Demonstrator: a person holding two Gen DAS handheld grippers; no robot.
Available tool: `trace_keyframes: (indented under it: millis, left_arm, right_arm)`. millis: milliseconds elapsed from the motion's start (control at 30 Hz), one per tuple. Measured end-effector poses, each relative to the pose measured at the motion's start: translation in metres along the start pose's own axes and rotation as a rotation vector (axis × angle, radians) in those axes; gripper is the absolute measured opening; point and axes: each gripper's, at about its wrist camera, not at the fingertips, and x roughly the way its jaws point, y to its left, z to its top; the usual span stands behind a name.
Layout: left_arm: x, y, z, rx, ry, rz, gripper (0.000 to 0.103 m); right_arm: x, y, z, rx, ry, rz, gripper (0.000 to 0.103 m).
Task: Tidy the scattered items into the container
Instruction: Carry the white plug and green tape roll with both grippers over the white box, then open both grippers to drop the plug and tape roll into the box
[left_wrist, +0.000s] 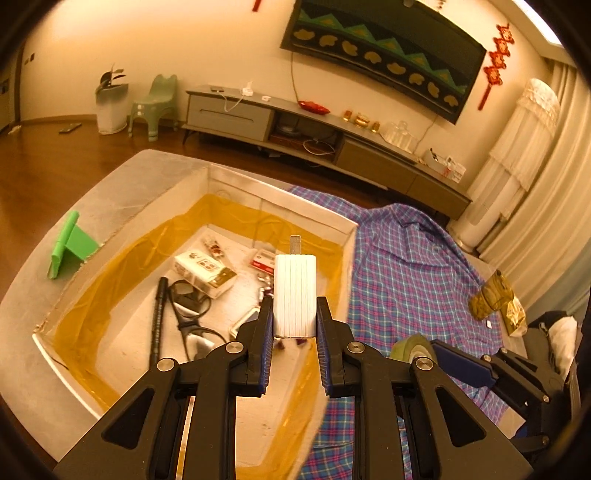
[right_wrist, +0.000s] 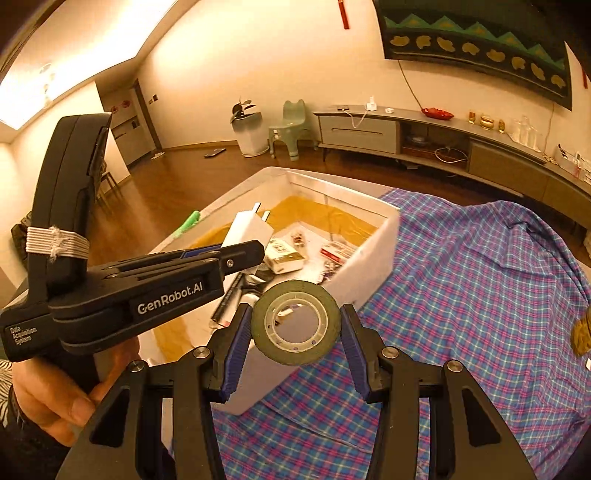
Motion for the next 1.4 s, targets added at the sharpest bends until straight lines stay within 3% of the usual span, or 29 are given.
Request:
trace_keyframes:
  millis: [500,833,1233,1400]
  left_arm:
    - [-0.012,0.053,0.010,-0.115,-0.014,0.005,0.021]
    - [-0.008,0.081,0.010,-0.184,0.017,0.009,0.021]
    - [0.024,0.063,-0.015,-0.125,0.219,-0.156,0.021]
    - [0.032,0.058,-0.025,-0.077,0.277,-0.174,0.022]
  right_arm:
    - [0.012,0.015,0.021,-0.016,0.014,0.021,0.049]
    - [0.055,0.023,0.052,-0.039,0.090,0.028,0.049]
    - [0.135,0.006,0.098,-0.014,0.235,-0.022,0.049]
    - [0.168,0.006,0.113,-0.024,0.295,-0.035,0.049]
